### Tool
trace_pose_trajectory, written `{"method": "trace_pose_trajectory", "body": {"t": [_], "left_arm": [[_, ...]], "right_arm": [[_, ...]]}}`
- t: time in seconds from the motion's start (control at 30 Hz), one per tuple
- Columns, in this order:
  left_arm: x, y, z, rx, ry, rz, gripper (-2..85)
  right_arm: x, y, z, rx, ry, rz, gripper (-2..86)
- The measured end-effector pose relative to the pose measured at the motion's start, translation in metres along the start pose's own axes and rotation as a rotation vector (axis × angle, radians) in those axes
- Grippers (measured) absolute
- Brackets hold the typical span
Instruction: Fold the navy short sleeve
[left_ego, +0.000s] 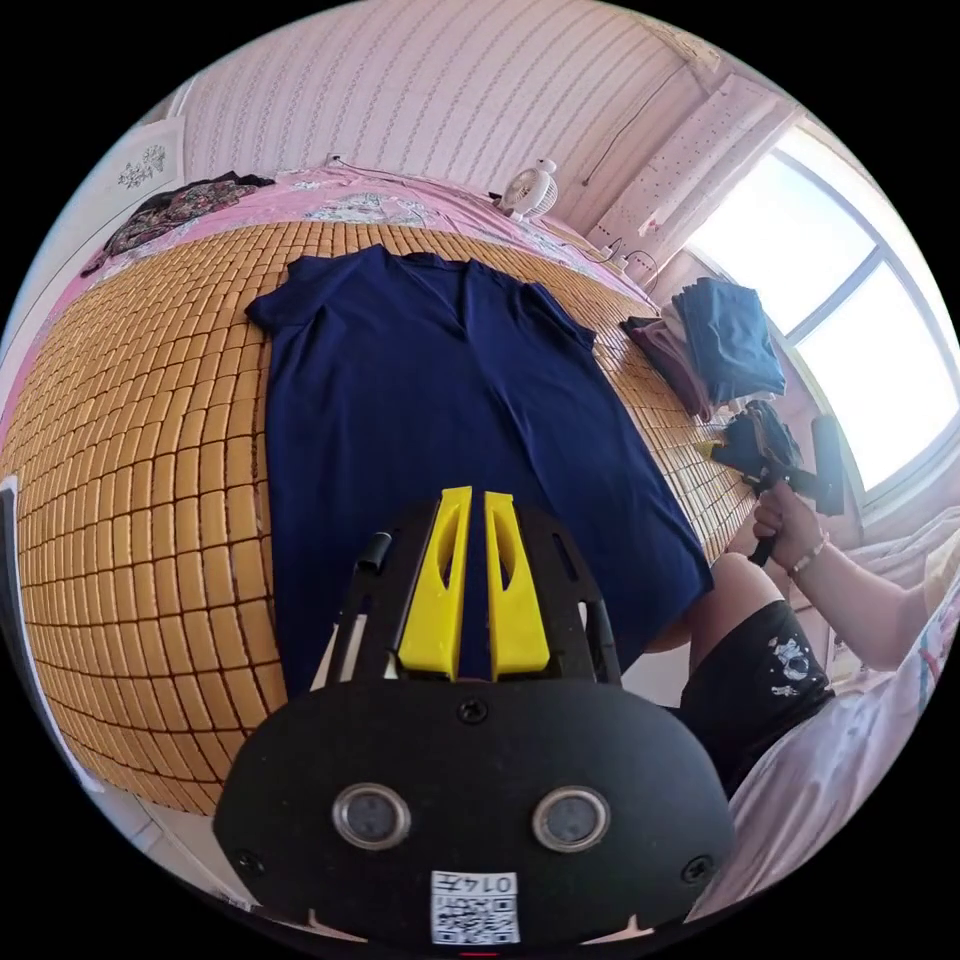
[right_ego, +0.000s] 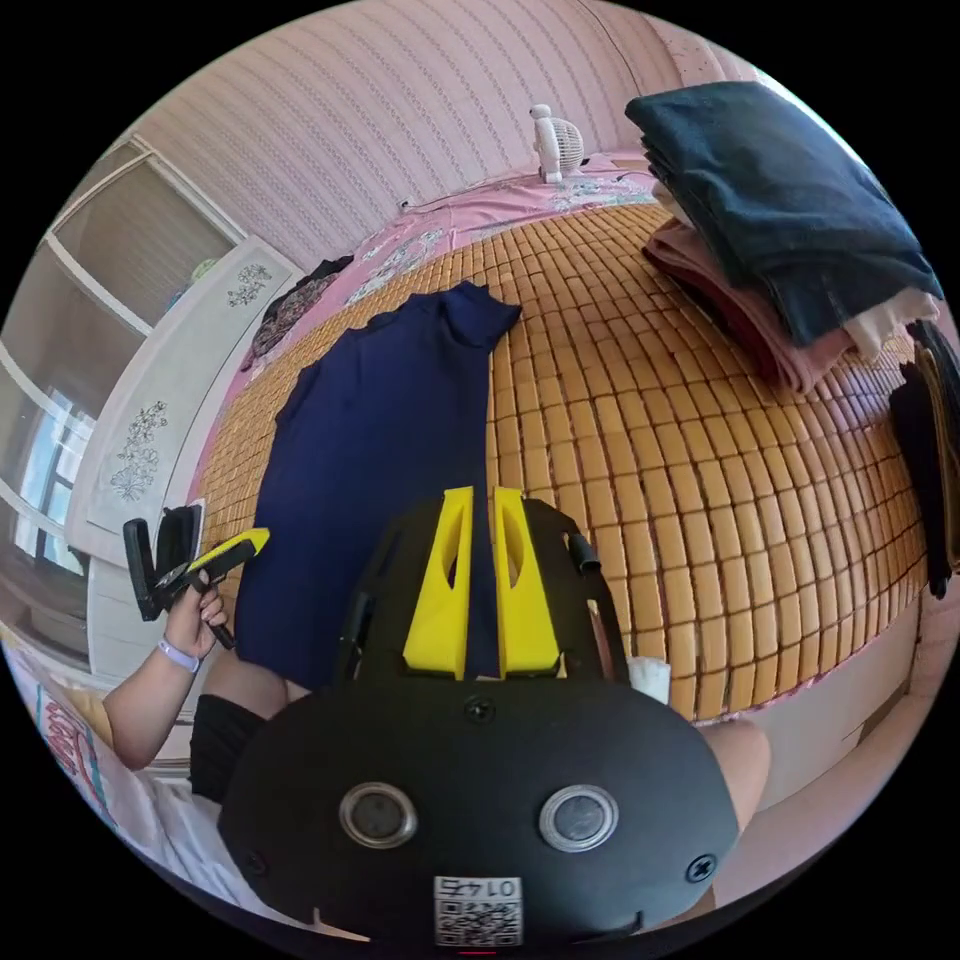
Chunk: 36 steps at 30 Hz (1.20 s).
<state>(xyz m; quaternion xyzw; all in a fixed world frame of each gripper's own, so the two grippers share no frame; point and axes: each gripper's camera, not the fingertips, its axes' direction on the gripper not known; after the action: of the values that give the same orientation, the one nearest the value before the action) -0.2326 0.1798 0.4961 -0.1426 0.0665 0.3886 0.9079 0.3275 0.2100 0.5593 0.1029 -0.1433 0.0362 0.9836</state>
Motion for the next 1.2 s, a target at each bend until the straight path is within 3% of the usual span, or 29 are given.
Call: {"method": "trace_pose_trajectory", "body": {"t": [0.5,0.6,0.7,0.8,0.9,1.07,1.2], "left_arm": [[0.048,-0.150,0.028,-0.127,0.069,0.016,2.6],[0.060,-0.189,0.045,-0.123,0.094,0.022,3.4],[0.070,-0.223,0.058,-0.108,0.124,0.023,3.7],[0.083,-0.253,0.070,-0.123,0.157,0.055,3.7],[0.097,-0.280,0.078,-0.131,0.180,0.100,3.7],[0.125,-0.317,0.105,-0.193,0.209,0.193,3.9],[0.155,-0.355,0.121,-0.185,0.203,0.310,4.0]], "right_arm": [[-0.042,-0.189,0.075,-0.138,0.059,0.041,10.2],[-0.042,-0.212,0.098,-0.206,0.121,0.040,8.1],[-0.043,-0.223,0.114,-0.290,0.103,0.048,2.2],[-0.043,-0.221,0.082,-0.132,0.076,0.075,1.0],[-0.039,-0.202,0.049,-0.041,0.111,0.177,1.2],[-0.024,-0.181,0.060,-0.171,0.086,0.328,3.6],[-0.022,-0.192,0.057,-0.125,0.060,0.305,5.9]]}}
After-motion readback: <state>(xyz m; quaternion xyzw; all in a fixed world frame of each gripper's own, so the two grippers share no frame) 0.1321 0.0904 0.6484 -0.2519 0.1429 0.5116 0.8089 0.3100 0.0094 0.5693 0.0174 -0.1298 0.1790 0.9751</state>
